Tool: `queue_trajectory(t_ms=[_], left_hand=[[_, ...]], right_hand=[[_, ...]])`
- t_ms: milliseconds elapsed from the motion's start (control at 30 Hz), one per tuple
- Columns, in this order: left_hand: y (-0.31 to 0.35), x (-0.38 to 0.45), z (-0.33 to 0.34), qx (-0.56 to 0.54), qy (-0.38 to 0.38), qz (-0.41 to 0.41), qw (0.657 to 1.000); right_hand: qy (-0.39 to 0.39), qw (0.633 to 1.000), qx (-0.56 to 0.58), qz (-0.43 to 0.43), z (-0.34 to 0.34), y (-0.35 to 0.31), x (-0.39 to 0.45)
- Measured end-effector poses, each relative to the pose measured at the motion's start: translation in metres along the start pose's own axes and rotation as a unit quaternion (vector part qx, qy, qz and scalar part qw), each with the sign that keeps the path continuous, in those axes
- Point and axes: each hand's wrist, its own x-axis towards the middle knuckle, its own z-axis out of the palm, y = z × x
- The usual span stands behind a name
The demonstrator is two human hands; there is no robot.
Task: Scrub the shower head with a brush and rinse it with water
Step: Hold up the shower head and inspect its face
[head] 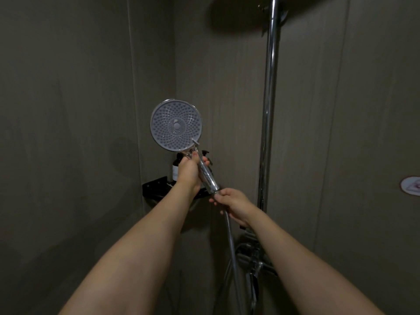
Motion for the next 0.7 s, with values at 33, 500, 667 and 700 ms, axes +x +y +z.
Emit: queue_trajectory(t_ms=[33,500,667,700], left_hand=[[0.0000,-0.0007,0.0002,-0.004,-0.001,0.001,1.000],[-0.0029,-0.0057,0.0019,0.006,-0.012,-0.003,1.000],[-0.0046,-0.0036,0.0027,0.013,-0.010,0.008,1.000],[-0.0047,-0.0030,0.0027,0.013,-0.009,0.009,1.000]], right_hand=[[0.010,1.000,0.012,-0.003,-0.0004,0.0005,-0.0004],[0.010,0.993,0.116,0.012,-0.0016,0.0039,-0.0045],[0.010,0.994,0.105,-0.007,-0.0027,0.0027,-0.0054],[0.007,0.993,0.120,-0.008,-0.0032,0.0029,-0.0051]])
